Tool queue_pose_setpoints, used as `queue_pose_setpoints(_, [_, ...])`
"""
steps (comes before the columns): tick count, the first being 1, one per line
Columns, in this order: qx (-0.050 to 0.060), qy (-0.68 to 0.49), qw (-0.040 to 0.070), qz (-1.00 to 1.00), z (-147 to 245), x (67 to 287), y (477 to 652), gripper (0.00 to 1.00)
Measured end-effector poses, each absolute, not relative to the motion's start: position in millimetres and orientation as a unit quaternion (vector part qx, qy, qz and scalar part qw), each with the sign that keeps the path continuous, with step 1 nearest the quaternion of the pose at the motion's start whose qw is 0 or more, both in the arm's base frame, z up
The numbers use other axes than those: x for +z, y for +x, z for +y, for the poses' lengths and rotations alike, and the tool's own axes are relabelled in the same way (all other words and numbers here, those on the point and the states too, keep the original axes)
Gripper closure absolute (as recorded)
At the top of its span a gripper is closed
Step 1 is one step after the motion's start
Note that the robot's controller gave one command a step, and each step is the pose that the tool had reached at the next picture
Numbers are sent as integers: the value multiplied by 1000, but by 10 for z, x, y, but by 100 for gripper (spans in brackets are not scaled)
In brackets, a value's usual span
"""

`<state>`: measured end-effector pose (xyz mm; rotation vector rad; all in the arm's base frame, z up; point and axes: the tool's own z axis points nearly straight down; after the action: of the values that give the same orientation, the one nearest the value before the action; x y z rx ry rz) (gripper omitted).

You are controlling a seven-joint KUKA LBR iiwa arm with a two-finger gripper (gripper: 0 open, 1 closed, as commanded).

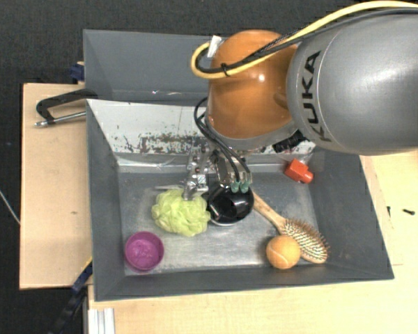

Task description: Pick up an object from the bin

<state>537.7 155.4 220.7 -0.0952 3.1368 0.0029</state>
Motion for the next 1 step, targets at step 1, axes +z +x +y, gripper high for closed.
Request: queue_pose_setpoints(1, [1,-24,5,1000,1419,2199,5573,100])
